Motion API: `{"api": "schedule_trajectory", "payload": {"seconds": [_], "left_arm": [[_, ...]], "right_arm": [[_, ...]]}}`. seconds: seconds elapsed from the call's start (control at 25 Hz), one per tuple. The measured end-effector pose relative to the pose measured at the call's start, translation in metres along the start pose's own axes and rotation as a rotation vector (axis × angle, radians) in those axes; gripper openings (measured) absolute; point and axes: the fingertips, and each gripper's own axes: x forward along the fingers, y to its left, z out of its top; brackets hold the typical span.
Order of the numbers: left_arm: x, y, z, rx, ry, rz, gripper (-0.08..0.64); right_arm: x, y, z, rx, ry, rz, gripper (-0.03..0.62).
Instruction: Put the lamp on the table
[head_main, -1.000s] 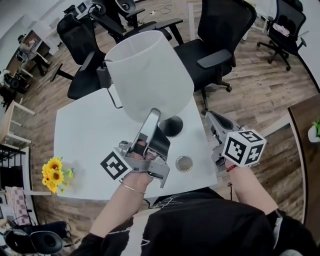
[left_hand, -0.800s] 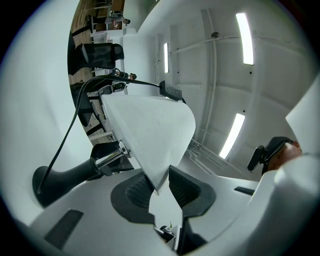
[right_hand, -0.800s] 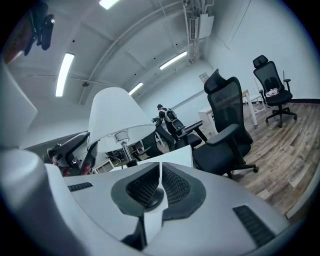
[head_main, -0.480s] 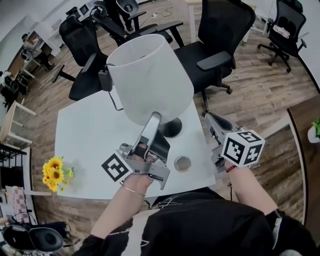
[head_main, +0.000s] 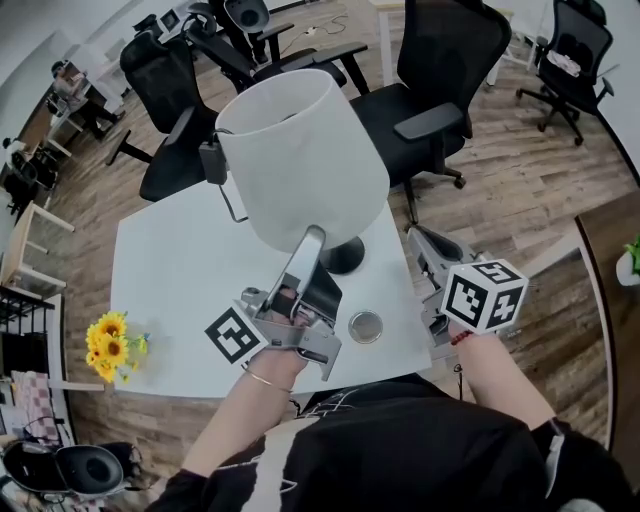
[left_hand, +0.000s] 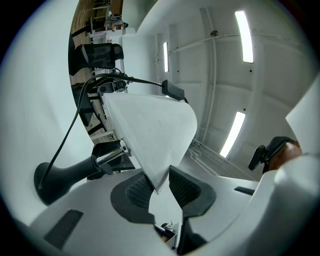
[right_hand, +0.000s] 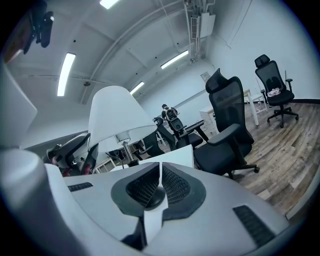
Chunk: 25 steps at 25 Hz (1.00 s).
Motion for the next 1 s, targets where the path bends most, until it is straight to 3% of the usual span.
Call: {"api": "schedule_trajectory", "payload": {"seconds": [1.0], "left_arm": [[-0.008, -0.002, -0.008, -0.009, 0.021, 0.017, 0.103]], "right_arm": [[-0.007, 0.003, -0.007, 0.013, 0.010, 0.008, 0.028]]}}
